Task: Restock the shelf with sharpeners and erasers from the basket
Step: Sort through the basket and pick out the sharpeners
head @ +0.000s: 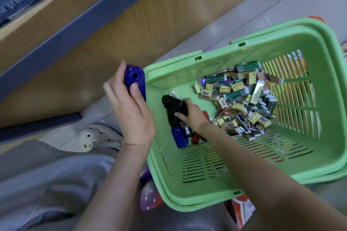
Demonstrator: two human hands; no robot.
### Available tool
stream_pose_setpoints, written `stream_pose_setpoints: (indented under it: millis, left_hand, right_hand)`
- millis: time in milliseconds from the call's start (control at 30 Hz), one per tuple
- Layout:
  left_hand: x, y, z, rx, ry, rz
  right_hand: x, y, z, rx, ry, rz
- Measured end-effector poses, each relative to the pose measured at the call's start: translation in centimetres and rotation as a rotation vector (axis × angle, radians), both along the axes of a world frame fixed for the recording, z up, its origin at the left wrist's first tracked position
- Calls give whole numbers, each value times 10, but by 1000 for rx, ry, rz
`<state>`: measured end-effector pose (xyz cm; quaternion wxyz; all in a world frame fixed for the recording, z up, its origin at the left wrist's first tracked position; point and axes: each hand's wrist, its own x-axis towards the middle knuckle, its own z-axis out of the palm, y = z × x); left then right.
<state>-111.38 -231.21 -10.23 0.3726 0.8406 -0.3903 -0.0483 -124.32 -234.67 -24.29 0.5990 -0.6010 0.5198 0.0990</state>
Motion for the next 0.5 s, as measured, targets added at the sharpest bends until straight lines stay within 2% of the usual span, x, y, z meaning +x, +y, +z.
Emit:
stream_pose_setpoints:
  millis: [200, 333, 400, 500]
  left_hand:
    - [0, -2, -2, 27, 14, -26]
    - [0, -2, -3, 37, 33, -52]
    - [0, -3, -3, 39, 37, -51]
    - [-1, -3, -3, 41, 41, -54]
  right_hand:
    - [-17, 5, 6, -110, 0, 500]
    - [-15, -6, 8, -329, 98, 814]
    - [-6, -13, 13, -277, 135, 636]
    - [17, -18, 13, -125, 83, 128]
